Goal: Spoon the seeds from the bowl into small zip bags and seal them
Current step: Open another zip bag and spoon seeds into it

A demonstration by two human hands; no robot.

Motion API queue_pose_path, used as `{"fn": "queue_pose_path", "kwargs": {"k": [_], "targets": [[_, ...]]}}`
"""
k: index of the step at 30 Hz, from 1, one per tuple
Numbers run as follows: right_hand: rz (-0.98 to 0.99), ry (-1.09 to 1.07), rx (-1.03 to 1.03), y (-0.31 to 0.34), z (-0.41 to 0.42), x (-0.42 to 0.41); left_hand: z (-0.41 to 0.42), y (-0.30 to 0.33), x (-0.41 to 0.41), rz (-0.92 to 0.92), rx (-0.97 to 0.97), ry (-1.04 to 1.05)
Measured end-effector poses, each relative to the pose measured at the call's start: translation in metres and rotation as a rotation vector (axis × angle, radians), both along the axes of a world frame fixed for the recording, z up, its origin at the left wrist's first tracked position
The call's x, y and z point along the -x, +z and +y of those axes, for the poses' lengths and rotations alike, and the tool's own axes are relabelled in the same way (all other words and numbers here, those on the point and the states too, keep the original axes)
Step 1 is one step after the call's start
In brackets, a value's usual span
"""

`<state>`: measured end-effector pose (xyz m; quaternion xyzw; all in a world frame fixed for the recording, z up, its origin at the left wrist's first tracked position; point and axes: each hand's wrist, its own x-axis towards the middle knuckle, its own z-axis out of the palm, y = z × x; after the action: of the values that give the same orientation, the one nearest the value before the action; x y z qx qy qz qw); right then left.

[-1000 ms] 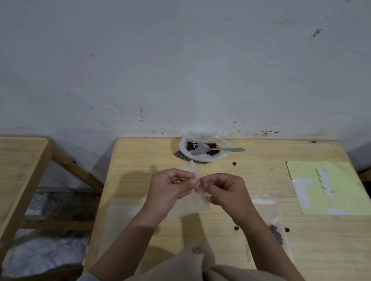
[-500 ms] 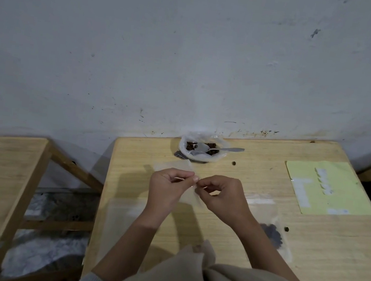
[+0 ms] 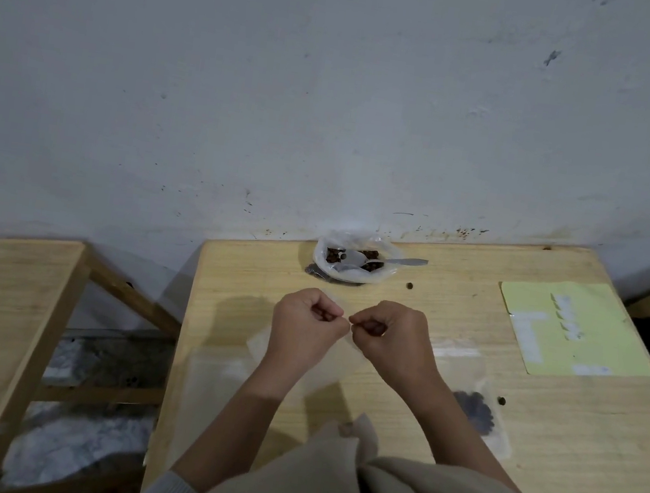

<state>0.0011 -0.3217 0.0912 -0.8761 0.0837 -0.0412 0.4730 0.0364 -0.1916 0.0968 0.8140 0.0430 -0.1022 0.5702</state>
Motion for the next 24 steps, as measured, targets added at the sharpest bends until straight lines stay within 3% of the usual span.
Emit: {"fn": "queue_pose_path", "kwargs": {"k": [6,10,13,18,24], "targets": [[-0.057,-0.069,0.203,0.001,-0.021,-0.008,0.004,-0.003,0.008,0.09,-0.027,-0.134],[0.024,0.065,0.26,0.001,-0.026,-0.009,0.003,-0.005,0.007,0.055,-0.003,-0.123],[0.131,0.146,0.201,0.003,-0.022,-0.008,0.001,-0.002,0.002,0.055,0.075,-0.107],[0.163,-0.008,0.034,0.014,-0.021,-0.01,0.0,0.003,0.008,-0.016,0.227,-0.171],[0.184,-0.096,-0.108,0.027,-0.033,-0.013,0.033,-0.035,0.008,-0.288,-0.405,-0.426]]}}
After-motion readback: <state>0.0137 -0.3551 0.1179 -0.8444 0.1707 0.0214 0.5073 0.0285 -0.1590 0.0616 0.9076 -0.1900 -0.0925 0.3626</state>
